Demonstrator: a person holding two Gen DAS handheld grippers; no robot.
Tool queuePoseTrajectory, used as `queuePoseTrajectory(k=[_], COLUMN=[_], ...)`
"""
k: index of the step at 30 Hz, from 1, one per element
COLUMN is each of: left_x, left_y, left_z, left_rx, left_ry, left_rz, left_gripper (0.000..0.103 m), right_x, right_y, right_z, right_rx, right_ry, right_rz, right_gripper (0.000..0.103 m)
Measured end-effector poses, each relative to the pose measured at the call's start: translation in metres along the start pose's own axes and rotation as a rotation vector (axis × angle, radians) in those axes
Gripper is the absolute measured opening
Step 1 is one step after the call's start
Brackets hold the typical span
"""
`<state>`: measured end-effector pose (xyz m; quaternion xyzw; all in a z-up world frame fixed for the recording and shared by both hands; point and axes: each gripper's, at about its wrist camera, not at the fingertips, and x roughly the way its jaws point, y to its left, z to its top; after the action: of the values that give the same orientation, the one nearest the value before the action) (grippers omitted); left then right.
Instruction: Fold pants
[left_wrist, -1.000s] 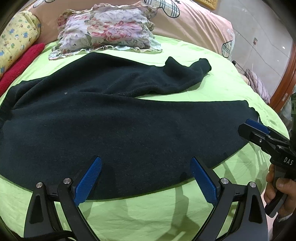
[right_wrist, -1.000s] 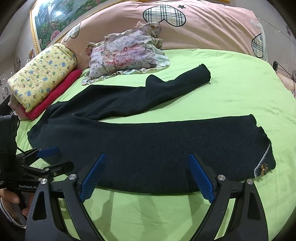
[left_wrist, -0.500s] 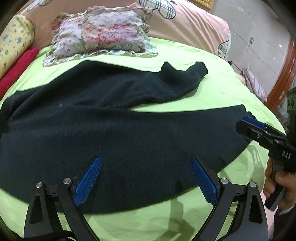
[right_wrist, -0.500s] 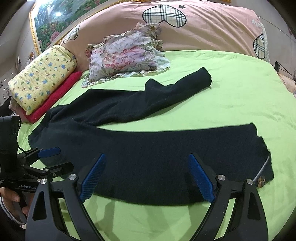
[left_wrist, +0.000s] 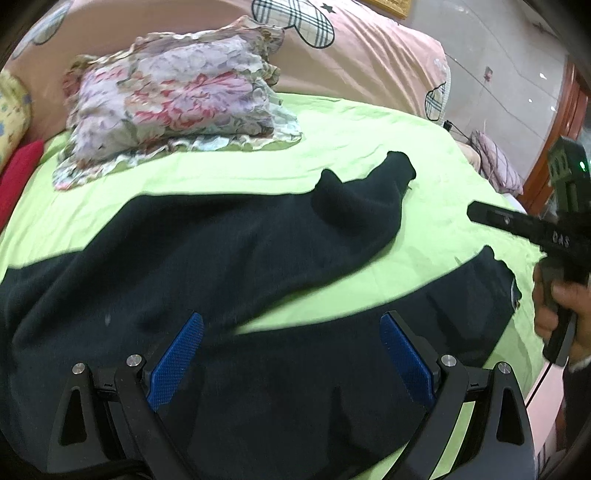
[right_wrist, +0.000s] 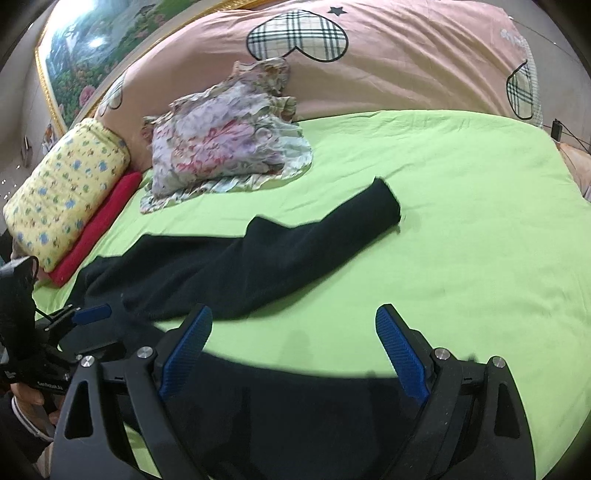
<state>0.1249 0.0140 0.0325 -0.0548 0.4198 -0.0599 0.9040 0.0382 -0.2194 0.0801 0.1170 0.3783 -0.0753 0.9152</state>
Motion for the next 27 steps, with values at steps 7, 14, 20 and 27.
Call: queuePoseTrajectory(k=[7,14,20,27], left_x=[0.039,0.089,0.124,0.166], left_y=[0.009,0.019,0.018,0.017], left_z=[0.05,0.1,0.117,0.136], left_rx=[0.059,0.15,0.238,0.29], left_ry=[0.058,0.129,0.194,0.284], left_rz=[-0.046,-0.094,-0.125,-0.19], left_gripper=[0.097,0.097,0.097,0.097], right_x=[0.03,0.094,0.151,0.174], right_y=[-0.031,-0.071,-0.095,-0.092], right_z=[0.061,0.12,0.139,0.138], right_rx=[0.018,0.044,0.065,0.011], right_ry=[0.044,0.18,0.34,0.429], right_rz=[-0.005,-0.051,-0.022,0.043], right_gripper=[0.078,0.055,0.043,0.015])
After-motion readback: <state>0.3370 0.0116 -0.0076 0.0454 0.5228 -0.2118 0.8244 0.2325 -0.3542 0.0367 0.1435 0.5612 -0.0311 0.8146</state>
